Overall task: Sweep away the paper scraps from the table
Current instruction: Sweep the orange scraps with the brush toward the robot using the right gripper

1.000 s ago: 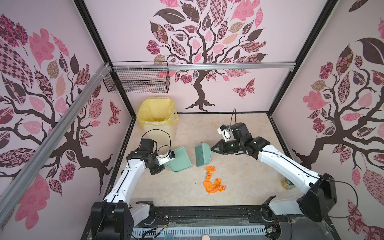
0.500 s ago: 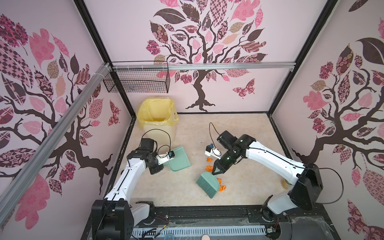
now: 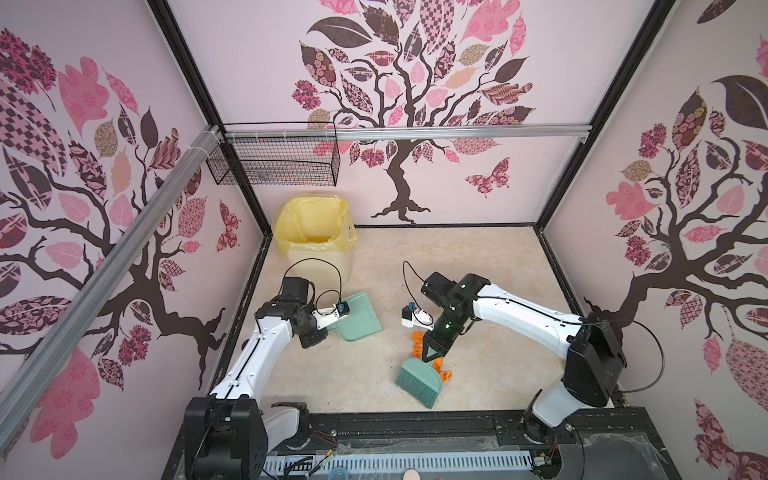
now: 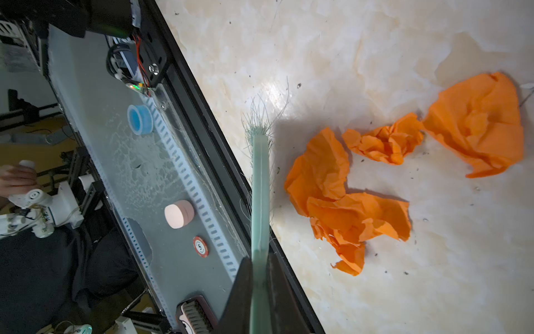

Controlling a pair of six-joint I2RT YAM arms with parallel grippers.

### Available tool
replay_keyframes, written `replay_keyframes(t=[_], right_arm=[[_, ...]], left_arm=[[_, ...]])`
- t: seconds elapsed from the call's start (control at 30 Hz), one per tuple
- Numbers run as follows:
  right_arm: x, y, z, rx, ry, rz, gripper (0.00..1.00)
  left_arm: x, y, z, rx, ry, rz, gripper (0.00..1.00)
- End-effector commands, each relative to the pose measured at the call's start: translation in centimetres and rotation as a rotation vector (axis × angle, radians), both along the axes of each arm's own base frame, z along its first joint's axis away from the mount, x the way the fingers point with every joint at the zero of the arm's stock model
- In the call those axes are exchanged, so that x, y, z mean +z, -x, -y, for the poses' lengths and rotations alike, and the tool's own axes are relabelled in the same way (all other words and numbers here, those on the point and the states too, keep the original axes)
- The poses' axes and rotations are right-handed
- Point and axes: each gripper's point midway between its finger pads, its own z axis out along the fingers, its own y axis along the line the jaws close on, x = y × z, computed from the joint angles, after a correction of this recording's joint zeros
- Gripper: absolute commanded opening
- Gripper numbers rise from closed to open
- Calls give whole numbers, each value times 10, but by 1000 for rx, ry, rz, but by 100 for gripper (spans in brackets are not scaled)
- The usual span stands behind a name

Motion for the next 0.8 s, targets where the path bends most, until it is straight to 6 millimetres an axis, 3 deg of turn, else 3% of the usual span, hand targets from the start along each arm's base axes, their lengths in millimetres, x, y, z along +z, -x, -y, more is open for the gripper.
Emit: replay_keyframes(t=[0.0,0.1,0.23,0.77], right_arm=[[-17,-13,10,48,88,64,0],[-32,-29,20,62,174,143,0],[-39,-46,23,95,228,217,0],[-16,-115,12,201,320,480,0]], left_arm=[[-7,3,2,-5,18,-13,0],[-7,3,2,-4,21,-11,0],[-9,3,4,-3,30,-22,0],[-13,4,6,1,42,-35,0]])
